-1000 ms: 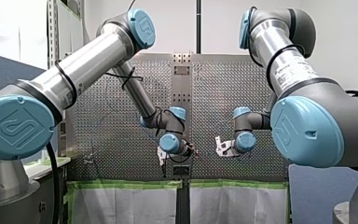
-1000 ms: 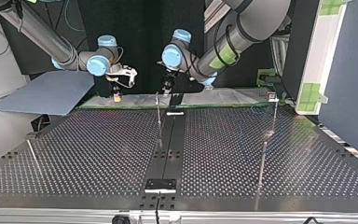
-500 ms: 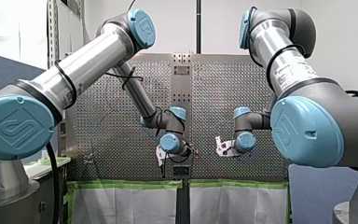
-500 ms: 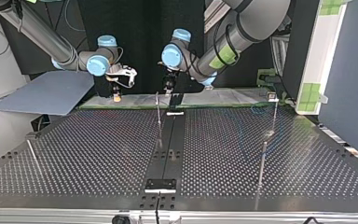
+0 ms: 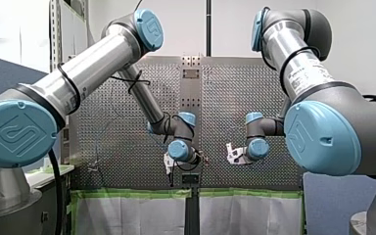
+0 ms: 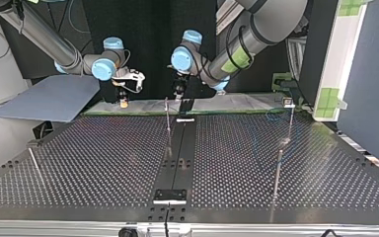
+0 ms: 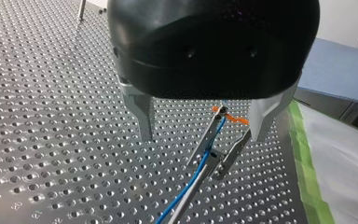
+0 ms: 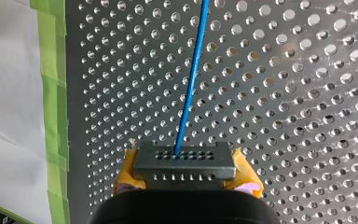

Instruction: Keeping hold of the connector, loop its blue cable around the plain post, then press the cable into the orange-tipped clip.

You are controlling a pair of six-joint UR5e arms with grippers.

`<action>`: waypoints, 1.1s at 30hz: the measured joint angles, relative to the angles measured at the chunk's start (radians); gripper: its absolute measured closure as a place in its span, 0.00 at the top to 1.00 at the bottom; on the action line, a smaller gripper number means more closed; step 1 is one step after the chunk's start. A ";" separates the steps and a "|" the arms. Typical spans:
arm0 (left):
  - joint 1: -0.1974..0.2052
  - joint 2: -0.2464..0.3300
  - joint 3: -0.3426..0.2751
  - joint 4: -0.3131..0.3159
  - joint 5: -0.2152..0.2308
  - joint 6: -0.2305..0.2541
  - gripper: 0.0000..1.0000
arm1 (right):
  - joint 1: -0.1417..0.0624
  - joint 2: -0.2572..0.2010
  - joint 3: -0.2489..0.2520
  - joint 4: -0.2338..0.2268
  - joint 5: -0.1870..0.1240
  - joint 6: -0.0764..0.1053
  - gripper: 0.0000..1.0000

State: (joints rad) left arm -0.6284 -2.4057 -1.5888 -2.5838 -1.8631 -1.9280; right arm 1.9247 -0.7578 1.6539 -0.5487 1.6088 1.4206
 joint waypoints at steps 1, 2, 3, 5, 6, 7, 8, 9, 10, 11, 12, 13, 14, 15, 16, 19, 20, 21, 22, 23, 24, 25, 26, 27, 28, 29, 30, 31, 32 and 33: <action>-0.002 0.001 -0.002 -0.009 -0.007 0.003 1.00 | 0.000 0.000 0.000 0.000 0.000 0.000 0.00; -0.004 0.005 -0.006 -0.017 -0.013 0.006 1.00 | 0.001 0.000 0.000 0.000 0.000 0.000 0.00; -0.007 0.009 -0.011 -0.025 -0.021 0.009 1.00 | 0.001 0.000 0.000 0.000 0.000 0.000 0.00; -0.014 0.024 -0.027 -0.032 -0.040 0.013 1.00 | 0.001 0.000 0.000 0.000 -0.001 0.000 0.00; -0.016 0.032 -0.034 -0.030 -0.049 0.012 1.00 | 0.000 0.000 0.000 0.000 -0.001 0.000 0.00; -0.020 0.043 -0.046 -0.024 -0.059 0.007 1.00 | -0.001 0.000 0.000 0.001 0.000 0.000 0.00; -0.023 0.052 -0.055 -0.018 -0.066 0.001 1.00 | -0.001 0.000 0.000 0.001 0.000 0.000 0.00; -0.026 0.061 -0.064 -0.010 -0.072 -0.006 1.00 | -0.002 0.000 0.000 0.001 0.000 0.000 0.00; -0.028 0.073 -0.076 0.000 -0.079 -0.017 1.00 | -0.003 0.000 0.000 0.001 0.000 0.000 0.00; -0.030 0.082 -0.085 0.008 -0.084 -0.024 1.00 | -0.003 0.000 0.000 0.001 0.000 0.001 0.00; -0.031 0.090 -0.093 0.016 -0.089 -0.032 1.00 | -0.004 0.000 0.000 0.001 0.000 0.001 0.00; -0.032 0.101 -0.104 0.026 -0.098 -0.042 1.00 | -0.004 0.000 0.000 0.001 0.000 0.001 0.00; -0.032 0.109 -0.112 0.034 -0.105 -0.050 1.00 | -0.004 0.000 0.000 0.001 0.000 0.001 0.00; -0.033 0.117 -0.120 0.042 -0.112 -0.058 1.00 | -0.004 0.000 0.000 0.001 0.000 0.001 0.00; -0.033 0.128 -0.131 0.053 -0.122 -0.069 1.00 | -0.004 0.000 0.000 0.001 0.000 0.001 0.00; -0.043 0.156 -0.159 0.081 -0.148 -0.094 1.00 | -0.004 0.000 0.000 0.002 0.000 0.001 0.00; -0.048 0.165 -0.168 0.089 -0.154 -0.101 1.00 | -0.004 0.000 0.000 0.002 0.000 0.001 0.00; -0.053 0.173 -0.176 0.097 -0.161 -0.107 1.00 | -0.004 0.000 0.000 0.002 0.000 0.000 0.00; -0.061 0.183 -0.186 0.108 -0.170 -0.116 1.00 | -0.004 0.000 0.000 0.002 -0.001 0.000 0.00; -0.068 0.191 -0.194 0.116 -0.177 -0.121 1.00 | -0.004 0.000 0.000 0.002 -0.001 0.000 0.00; -0.075 0.199 -0.202 0.123 -0.185 -0.125 1.00 | -0.004 0.000 0.000 0.002 -0.001 0.001 0.00; -0.084 0.209 -0.212 0.134 -0.195 -0.125 1.00 | -0.004 0.000 0.000 0.002 -0.001 0.001 0.00; -0.092 0.217 -0.220 0.142 -0.202 -0.123 1.00 | -0.004 0.000 0.000 0.002 -0.001 0.001 0.00; -0.100 0.226 -0.228 0.150 -0.211 -0.120 1.00 | -0.004 0.000 0.000 0.002 -0.001 0.001 0.00; -0.110 0.237 -0.240 0.161 -0.222 -0.117 1.00 | -0.004 0.000 0.000 0.003 -0.001 0.001 0.00; -0.116 0.246 -0.249 0.171 -0.230 -0.115 1.00 | -0.004 0.000 0.000 0.003 -0.001 0.001 0.00; -0.120 0.254 -0.257 0.179 -0.238 -0.113 1.00 | -0.004 0.000 0.000 0.002 -0.001 0.001 0.00; -0.124 0.265 -0.268 0.189 -0.245 -0.111 1.00 | -0.004 0.000 0.000 0.002 -0.001 0.001 0.00; -0.126 0.273 -0.276 0.198 -0.248 -0.110 1.00 | -0.005 0.000 0.000 0.002 -0.001 0.001 0.00; -0.128 0.281 -0.285 0.207 -0.251 -0.109 1.00 | -0.005 0.000 0.000 0.002 -0.001 0.000 0.00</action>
State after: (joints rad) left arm -0.7563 -2.1242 -1.8733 -2.3773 -2.1141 -2.0369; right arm 1.9198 -0.7580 1.6538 -0.5464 1.6079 1.4209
